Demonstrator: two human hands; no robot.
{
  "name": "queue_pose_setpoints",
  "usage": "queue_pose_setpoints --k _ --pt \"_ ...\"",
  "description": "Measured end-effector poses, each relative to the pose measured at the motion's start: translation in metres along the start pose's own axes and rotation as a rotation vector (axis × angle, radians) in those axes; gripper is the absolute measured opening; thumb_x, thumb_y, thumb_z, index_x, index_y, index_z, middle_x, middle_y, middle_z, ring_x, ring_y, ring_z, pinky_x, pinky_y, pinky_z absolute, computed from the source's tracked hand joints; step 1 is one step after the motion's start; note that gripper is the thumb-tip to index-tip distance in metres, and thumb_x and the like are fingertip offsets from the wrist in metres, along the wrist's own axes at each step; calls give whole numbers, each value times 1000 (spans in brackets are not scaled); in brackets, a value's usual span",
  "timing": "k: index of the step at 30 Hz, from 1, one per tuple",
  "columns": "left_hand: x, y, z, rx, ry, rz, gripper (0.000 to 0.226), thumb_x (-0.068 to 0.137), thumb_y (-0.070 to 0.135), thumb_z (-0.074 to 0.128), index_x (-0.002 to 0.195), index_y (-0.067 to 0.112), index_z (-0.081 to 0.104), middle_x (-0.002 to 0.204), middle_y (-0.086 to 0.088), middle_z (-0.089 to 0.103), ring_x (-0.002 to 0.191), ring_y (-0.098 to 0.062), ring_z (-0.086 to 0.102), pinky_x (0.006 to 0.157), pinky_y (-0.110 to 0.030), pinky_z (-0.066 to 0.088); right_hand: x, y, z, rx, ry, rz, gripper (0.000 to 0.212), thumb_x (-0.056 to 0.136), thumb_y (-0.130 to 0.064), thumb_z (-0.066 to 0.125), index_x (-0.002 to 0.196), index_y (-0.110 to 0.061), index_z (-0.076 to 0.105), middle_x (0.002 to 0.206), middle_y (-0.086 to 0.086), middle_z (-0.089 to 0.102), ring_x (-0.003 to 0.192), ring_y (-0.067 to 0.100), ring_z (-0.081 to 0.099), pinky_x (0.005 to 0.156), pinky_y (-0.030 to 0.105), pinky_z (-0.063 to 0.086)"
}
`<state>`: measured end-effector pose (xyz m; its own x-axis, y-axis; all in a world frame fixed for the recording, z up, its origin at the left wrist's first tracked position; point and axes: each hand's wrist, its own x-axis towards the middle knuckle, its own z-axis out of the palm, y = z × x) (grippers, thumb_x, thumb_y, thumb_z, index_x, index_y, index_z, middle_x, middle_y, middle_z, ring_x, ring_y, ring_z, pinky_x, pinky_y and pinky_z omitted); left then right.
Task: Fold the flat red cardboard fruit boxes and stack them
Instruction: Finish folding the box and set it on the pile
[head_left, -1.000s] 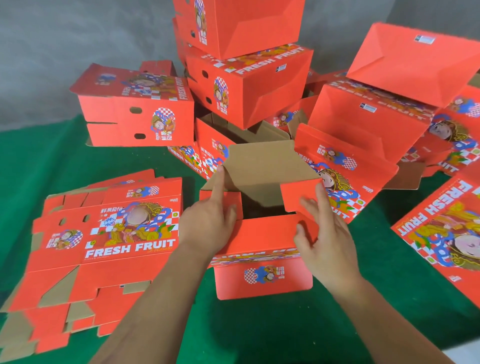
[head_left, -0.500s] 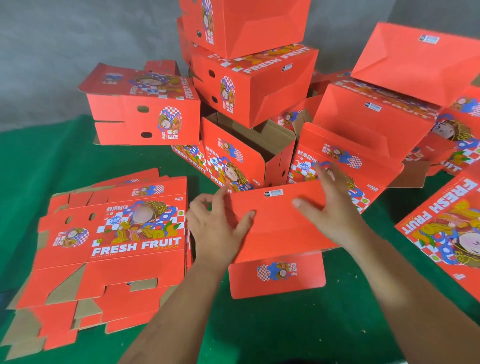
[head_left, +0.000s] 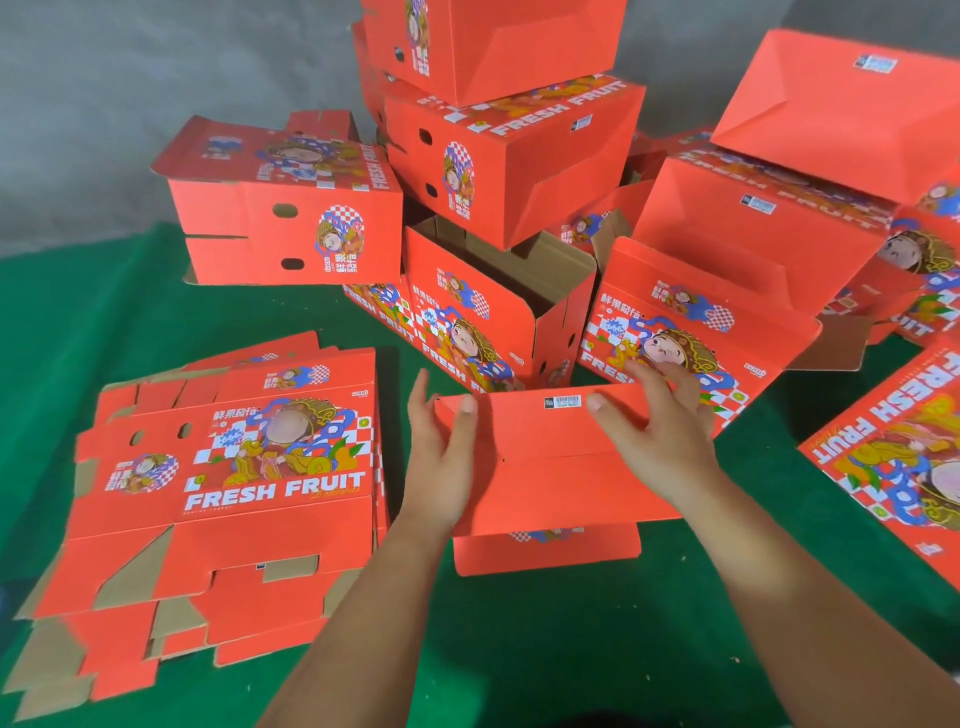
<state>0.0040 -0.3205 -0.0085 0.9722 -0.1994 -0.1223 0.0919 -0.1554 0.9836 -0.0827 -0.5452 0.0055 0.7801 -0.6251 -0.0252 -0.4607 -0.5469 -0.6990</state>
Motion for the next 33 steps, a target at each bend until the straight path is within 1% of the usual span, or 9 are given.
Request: queue_pose_setpoints --k 3,5,8,14,17,20,25,29,33 --pt "-6 9 -12 -319 -124 -476 95 67 103 39 127 36 72 134 -1 70 121 -23 69 100 -45 55 1 -5 -13 302 152 166 51 87 -68 60 123 -33 63 135 0 41 127 27 50 107 42 40" --pt "-5 17 -21 -404 -149 -583 85 74 100 36 98 33 83 111 -10 79 96 -30 78 74 -45 62 3 -11 -32 484 164 257 37 88 -60 62 107 -28 65 124 4 58 107 26 62 89 41 50" --pt "-11 33 -23 -424 -143 -569 63 82 85 49 77 31 82 96 -10 80 80 -28 78 64 -37 62 0 -15 -56 642 142 316 32 85 -52 67 98 -23 69 114 11 72 107 32 68 99 51 53" --pt "-36 64 -13 -408 -266 -414 59 86 78 48 78 30 81 90 -8 79 76 -24 77 64 -33 59 -17 -25 -95 551 125 209 10 93 -36 66 87 -34 74 97 -12 70 68 -13 56 65 20 44" --pt "-46 79 -5 -383 -295 -294 54 90 69 46 109 32 79 115 -5 77 103 -19 73 92 -39 53 -24 -35 -130 431 268 24 12 87 -38 64 90 -38 76 88 -3 63 52 -10 49 55 19 38" --pt "-54 100 7 -381 -415 -161 47 101 59 44 127 31 72 131 -2 72 119 -15 68 95 -34 53 -26 -42 -169 310 447 -125 19 80 -47 59 93 -52 73 83 -6 64 56 -5 51 54 12 37" --pt "-77 126 17 -201 -430 254 70 88 43 79 145 44 39 140 7 64 125 -14 65 98 -29 55 -22 -35 -205 232 768 -193 26 91 -77 49 97 -58 66 108 4 66 99 17 65 92 49 52" --pt "-83 140 18 4 -382 560 83 81 39 85 143 53 32 159 3 35 150 -25 37 119 -53 36 -26 -27 -210 393 854 -218 36 88 -82 49 95 -52 66 105 4 68 101 27 67 91 57 55" --pt "-78 159 24 191 -263 767 71 86 39 79 136 56 32 154 7 26 158 -9 10 125 -20 15 -26 -34 -200 325 913 -273 45 93 -79 42 96 -40 63 110 16 63 107 33 62 91 57 51"
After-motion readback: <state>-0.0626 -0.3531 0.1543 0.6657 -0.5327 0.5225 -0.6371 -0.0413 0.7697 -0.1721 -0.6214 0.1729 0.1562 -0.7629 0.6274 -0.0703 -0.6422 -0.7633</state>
